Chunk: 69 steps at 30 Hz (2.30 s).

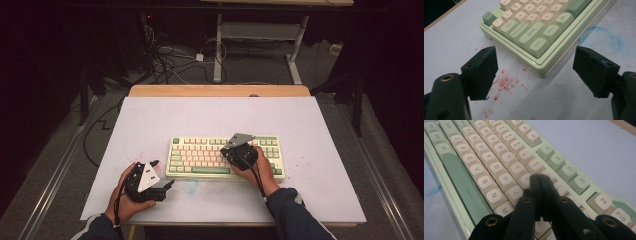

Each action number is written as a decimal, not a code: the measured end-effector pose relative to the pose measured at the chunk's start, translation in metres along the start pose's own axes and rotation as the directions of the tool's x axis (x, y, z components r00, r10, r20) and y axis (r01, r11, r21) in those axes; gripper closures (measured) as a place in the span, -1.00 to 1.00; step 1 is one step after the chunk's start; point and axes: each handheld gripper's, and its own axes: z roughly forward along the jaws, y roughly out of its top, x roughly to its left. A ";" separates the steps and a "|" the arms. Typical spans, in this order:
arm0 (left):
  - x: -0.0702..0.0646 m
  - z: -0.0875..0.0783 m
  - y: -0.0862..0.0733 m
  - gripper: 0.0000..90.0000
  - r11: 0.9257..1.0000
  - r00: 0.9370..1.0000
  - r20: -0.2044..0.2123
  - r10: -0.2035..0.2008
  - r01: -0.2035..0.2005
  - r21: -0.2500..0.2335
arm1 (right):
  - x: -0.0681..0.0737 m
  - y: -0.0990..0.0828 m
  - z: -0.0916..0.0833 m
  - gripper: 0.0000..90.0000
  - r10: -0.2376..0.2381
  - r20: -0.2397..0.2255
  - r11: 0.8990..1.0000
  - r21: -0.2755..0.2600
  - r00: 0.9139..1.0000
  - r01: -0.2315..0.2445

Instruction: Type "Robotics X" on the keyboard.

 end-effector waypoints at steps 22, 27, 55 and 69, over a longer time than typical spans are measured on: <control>0.000 0.001 -0.001 -0.58 1.000 1.000 0.003 0.001 -0.001 0.014 | -0.002 0.000 -0.007 0.96 0.011 -0.014 0.999 -0.035 1.000 -0.011; 0.000 0.001 -0.001 -0.58 1.000 1.000 -0.001 0.003 -0.003 0.014 | -0.002 -0.003 -0.015 0.85 0.014 -0.017 0.997 -0.078 1.000 -0.016; 0.004 -0.002 0.009 -0.14 0.999 0.999 -0.028 -0.033 0.033 -0.002 | -0.003 -0.039 -0.083 -0.54 0.045 0.166 0.946 -0.325 0.985 0.011; 0.006 -0.005 0.020 0.93 0.996 0.997 0.011 -0.075 0.075 0.048 | -0.004 -0.076 -0.109 -0.53 0.050 0.211 0.942 -0.335 0.976 0.024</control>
